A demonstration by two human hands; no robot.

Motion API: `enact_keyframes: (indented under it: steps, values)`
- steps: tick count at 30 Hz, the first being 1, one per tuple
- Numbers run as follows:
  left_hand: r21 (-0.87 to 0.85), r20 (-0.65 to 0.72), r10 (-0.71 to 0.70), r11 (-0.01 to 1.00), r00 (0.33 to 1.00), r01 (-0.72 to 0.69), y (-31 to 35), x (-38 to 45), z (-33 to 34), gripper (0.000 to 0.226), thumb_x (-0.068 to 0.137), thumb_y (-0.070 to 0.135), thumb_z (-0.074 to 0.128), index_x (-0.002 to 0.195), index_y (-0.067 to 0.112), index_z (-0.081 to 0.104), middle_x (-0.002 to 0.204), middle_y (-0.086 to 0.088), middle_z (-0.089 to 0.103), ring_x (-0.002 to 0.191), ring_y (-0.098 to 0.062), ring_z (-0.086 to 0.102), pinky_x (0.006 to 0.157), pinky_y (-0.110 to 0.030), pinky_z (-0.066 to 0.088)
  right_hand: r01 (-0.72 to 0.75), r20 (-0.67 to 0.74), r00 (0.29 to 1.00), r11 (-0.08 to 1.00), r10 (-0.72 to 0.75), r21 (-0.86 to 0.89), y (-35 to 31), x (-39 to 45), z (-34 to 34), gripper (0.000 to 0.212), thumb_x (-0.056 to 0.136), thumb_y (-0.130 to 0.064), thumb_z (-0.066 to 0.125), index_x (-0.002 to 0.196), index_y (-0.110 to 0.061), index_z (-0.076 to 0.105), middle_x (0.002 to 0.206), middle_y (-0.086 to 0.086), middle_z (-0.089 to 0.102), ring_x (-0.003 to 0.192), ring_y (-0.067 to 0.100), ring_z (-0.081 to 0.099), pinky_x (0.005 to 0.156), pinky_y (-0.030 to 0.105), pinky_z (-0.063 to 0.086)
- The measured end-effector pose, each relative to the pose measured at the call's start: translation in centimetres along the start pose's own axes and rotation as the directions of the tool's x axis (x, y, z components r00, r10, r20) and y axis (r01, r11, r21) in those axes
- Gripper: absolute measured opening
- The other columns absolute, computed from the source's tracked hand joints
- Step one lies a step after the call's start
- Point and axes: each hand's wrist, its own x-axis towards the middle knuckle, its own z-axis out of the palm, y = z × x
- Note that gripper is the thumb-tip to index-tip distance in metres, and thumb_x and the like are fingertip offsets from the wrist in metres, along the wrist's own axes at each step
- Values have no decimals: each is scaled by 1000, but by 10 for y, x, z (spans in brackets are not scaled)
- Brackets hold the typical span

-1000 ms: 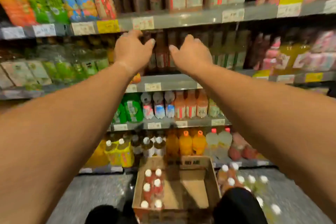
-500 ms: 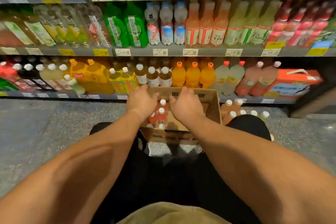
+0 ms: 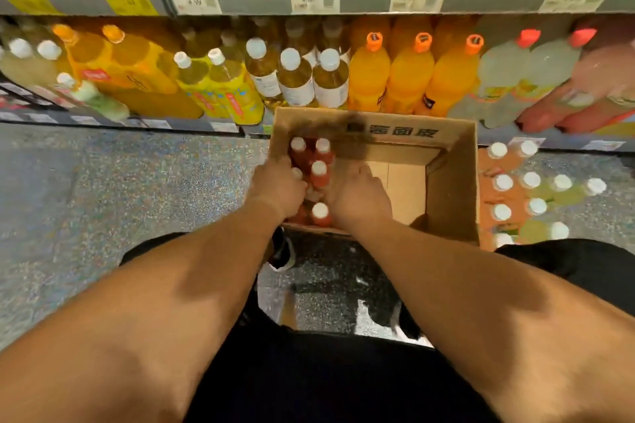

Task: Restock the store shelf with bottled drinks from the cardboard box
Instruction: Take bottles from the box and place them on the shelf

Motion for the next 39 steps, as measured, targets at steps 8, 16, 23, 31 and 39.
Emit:
enact_keyframes:
  steps: [8,16,23,31,39]
  values:
    - [272,341,-9,958,940,-89,-12,58,82,42,90,32,58,125,11,52,122,-13,58,110,-31,57,90,-42,50,-29,273,961,998,41,-48,18,61,72,67,86,-48,55,140,-14,35,132,14,45,114,38,51,87,44,44]
    - [376,623,-107,909,775,-177,-15,98,127,34,88,24,63,122,19,61,107,-8,61,103,-31,60,89,-46,52,-31,517,855,999,45,-37,26,99,123,32,92,-28,51,125,-27,48,132,8,48,117,31,51,95,47,47]
    - [381,575,-135,917,807,-118,-20,118,152,31,97,20,47,124,22,62,124,-9,60,113,-31,58,87,-45,49,88,586,810,994,-35,-62,32,119,149,13,99,-24,44,105,-25,55,96,-2,53,88,19,53,80,36,45]
    - [415,481,-92,900,872,-135,-1,116,123,29,101,16,41,117,11,65,125,-12,61,116,-32,58,89,-45,50,72,512,859,995,-25,-72,24,125,124,15,96,-26,49,102,-22,62,102,4,65,96,27,63,84,43,53]
    - [293,348,131,925,928,-241,37,69,28,31,92,34,55,118,17,61,115,-8,64,106,-30,61,87,-42,52,35,323,946,992,7,-122,6,86,21,11,85,-33,68,91,-26,64,89,0,66,80,22,61,78,36,52]
